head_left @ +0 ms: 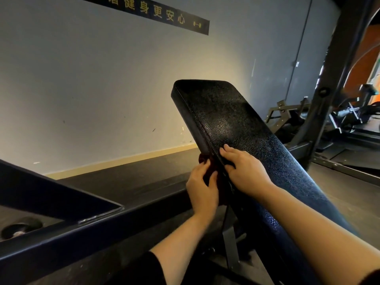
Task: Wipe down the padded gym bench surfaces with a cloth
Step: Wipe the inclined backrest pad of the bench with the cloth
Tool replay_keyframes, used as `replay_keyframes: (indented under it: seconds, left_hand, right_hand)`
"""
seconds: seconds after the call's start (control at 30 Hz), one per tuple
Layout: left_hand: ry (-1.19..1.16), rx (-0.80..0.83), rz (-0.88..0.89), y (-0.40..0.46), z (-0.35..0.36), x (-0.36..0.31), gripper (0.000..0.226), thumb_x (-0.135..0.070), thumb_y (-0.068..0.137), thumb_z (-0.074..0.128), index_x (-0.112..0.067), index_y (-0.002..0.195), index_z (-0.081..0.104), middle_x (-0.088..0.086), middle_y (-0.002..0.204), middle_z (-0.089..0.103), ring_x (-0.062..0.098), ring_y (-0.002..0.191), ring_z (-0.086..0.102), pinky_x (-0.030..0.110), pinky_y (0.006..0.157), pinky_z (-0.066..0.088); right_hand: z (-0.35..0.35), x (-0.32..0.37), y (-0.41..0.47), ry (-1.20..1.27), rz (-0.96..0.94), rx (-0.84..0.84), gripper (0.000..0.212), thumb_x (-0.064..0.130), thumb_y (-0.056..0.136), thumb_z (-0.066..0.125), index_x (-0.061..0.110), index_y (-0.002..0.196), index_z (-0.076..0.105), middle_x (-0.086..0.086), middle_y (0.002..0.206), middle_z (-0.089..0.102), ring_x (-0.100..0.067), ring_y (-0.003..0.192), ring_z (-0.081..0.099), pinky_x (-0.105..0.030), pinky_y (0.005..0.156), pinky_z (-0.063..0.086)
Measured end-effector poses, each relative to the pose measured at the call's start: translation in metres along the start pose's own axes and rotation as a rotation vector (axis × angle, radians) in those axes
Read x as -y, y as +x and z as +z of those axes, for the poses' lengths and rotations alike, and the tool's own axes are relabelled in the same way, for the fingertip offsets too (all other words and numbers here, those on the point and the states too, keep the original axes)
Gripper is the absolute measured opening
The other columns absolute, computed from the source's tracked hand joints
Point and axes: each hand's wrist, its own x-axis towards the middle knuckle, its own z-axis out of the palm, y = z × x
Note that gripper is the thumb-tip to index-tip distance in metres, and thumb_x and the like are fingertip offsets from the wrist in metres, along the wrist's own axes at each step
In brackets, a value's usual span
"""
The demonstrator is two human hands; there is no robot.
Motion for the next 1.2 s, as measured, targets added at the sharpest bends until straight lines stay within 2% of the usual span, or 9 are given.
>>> replay_keyframes:
  seconds: [0.1, 0.23, 0.4, 0.57, 0.67, 0.83, 0.97, 1.1, 1.2]
  left_hand:
    - [0.033, -0.028, -0.002, 0.014, 0.003, -0.003, 0.036, 0.0, 0.081, 0.067, -0.01, 0.116, 0.065, 0.002, 0.112, 0.066, 0.007, 0.101, 0.055, 0.016, 0.094, 0.04]
    - [0.04, -0.091, -0.035, 0.059, 0.003, -0.014, 0.029, -0.005, 0.083, 0.065, -0.011, 0.111, 0.061, 0.004, 0.108, 0.067, 0.019, 0.101, 0.061, 0.028, 0.09, 0.044]
    - [0.031, -0.053, 0.081, 0.014, 0.004, -0.01, 0.026, -0.003, 0.085, 0.065, -0.006, 0.11, 0.068, 0.004, 0.114, 0.067, 0.007, 0.107, 0.057, 0.007, 0.096, 0.036]
    - [0.097, -0.073, 0.098, 0.054, 0.007, -0.017, 0.033, -0.003, 0.088, 0.061, -0.005, 0.121, 0.064, 0.013, 0.125, 0.062, 0.023, 0.119, 0.056, 0.019, 0.104, 0.032]
    - [0.108, -0.119, 0.029, 0.092, 0.011, -0.023, 0.036, -0.005, 0.091, 0.057, -0.006, 0.127, 0.059, 0.013, 0.132, 0.057, 0.024, 0.125, 0.051, 0.024, 0.109, 0.03]
    - [0.096, -0.064, 0.105, 0.054, 0.007, -0.012, 0.035, -0.005, 0.087, 0.062, -0.006, 0.122, 0.063, 0.012, 0.125, 0.063, 0.021, 0.118, 0.056, 0.022, 0.103, 0.035]
    - [0.149, -0.061, 0.107, 0.076, 0.003, -0.01, 0.03, -0.004, 0.083, 0.065, -0.005, 0.113, 0.065, 0.011, 0.113, 0.066, 0.024, 0.106, 0.06, 0.019, 0.094, 0.037]
    - [0.148, -0.196, -0.078, 0.125, -0.014, -0.02, 0.036, -0.005, 0.085, 0.064, -0.015, 0.117, 0.053, 0.006, 0.119, 0.052, 0.018, 0.104, 0.052, 0.028, 0.093, 0.044]
    - [0.143, -0.257, -0.146, 0.151, -0.013, -0.03, 0.034, -0.007, 0.087, 0.063, -0.017, 0.119, 0.054, 0.007, 0.127, 0.041, 0.022, 0.111, 0.05, 0.031, 0.098, 0.045]
  right_hand:
    - [0.0, -0.002, 0.0, 0.003, -0.01, 0.008, 0.052, 0.017, 0.095, 0.046, 0.026, 0.146, 0.036, 0.01, 0.155, 0.027, -0.013, 0.14, 0.027, -0.025, 0.111, 0.022]
    - [0.001, -0.003, 0.0, 0.031, -0.006, 0.013, 0.053, 0.015, 0.096, 0.045, 0.026, 0.146, 0.036, 0.011, 0.155, 0.026, -0.013, 0.14, 0.027, -0.026, 0.111, 0.023]
    - [0.003, -0.004, -0.001, 0.06, -0.001, -0.017, 0.051, 0.016, 0.096, 0.044, 0.026, 0.146, 0.036, 0.01, 0.155, 0.027, -0.013, 0.141, 0.026, -0.024, 0.111, 0.022]
    - [0.006, -0.006, -0.001, 0.058, -0.015, -0.018, 0.051, 0.016, 0.097, 0.044, 0.026, 0.146, 0.036, 0.01, 0.155, 0.026, -0.014, 0.141, 0.025, -0.023, 0.111, 0.02]
    - [0.007, -0.007, -0.001, 0.073, -0.018, -0.03, 0.051, 0.016, 0.096, 0.045, 0.027, 0.146, 0.037, 0.011, 0.155, 0.027, -0.013, 0.141, 0.026, -0.023, 0.111, 0.02]
    - [0.008, -0.007, -0.002, 0.078, -0.022, -0.044, 0.051, 0.015, 0.096, 0.045, 0.025, 0.145, 0.038, 0.009, 0.155, 0.028, -0.013, 0.14, 0.027, -0.022, 0.11, 0.02]
    - [0.008, -0.008, -0.001, 0.081, -0.025, -0.038, 0.051, 0.015, 0.097, 0.045, 0.025, 0.146, 0.037, 0.009, 0.155, 0.028, -0.012, 0.141, 0.025, -0.022, 0.111, 0.02]
    - [0.008, -0.009, -0.001, 0.082, -0.035, -0.025, 0.05, 0.015, 0.097, 0.044, 0.025, 0.146, 0.036, 0.01, 0.155, 0.027, -0.011, 0.142, 0.024, -0.022, 0.111, 0.02]
    - [0.009, -0.01, -0.002, 0.091, -0.037, -0.029, 0.05, 0.017, 0.098, 0.044, 0.026, 0.146, 0.035, 0.011, 0.155, 0.026, -0.01, 0.142, 0.023, -0.023, 0.112, 0.02]
